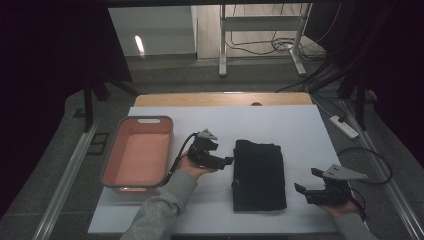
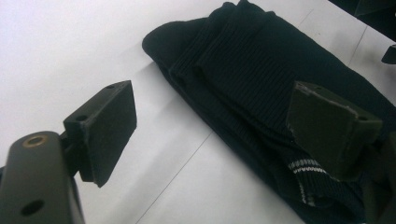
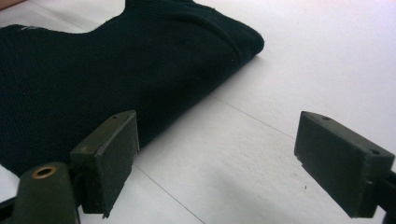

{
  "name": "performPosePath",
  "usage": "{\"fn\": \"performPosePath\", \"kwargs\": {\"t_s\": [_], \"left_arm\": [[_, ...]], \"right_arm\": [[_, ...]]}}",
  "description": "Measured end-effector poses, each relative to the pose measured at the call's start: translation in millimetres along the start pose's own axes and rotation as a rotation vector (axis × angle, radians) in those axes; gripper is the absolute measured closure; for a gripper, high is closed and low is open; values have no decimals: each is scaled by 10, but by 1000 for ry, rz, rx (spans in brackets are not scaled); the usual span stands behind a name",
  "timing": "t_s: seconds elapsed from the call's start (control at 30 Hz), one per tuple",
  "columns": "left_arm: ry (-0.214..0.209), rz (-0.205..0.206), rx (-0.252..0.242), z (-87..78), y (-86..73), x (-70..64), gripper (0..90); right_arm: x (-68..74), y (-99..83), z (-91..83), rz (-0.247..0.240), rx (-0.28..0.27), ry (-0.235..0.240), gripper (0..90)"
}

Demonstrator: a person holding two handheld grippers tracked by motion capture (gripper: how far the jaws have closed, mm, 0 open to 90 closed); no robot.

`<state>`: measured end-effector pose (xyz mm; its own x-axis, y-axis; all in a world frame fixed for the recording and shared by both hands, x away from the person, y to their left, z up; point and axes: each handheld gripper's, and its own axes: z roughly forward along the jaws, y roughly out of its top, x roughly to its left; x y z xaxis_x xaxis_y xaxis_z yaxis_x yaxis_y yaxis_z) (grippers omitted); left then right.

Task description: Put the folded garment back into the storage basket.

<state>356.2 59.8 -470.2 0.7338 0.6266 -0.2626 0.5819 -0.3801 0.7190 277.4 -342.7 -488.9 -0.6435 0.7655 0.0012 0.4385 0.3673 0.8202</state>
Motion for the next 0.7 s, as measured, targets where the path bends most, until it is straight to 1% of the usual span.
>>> {"fn": "performPosePath", "kwargs": {"t_s": [0.4, 0.7], "left_arm": [[3, 0, 17, 106, 72, 26, 158], [1, 4, 26, 201, 135, 13, 156]], "right_arm": [[-3, -5, -3, 2, 2, -1, 147], [0, -6, 0, 2, 2, 0, 147]]}}
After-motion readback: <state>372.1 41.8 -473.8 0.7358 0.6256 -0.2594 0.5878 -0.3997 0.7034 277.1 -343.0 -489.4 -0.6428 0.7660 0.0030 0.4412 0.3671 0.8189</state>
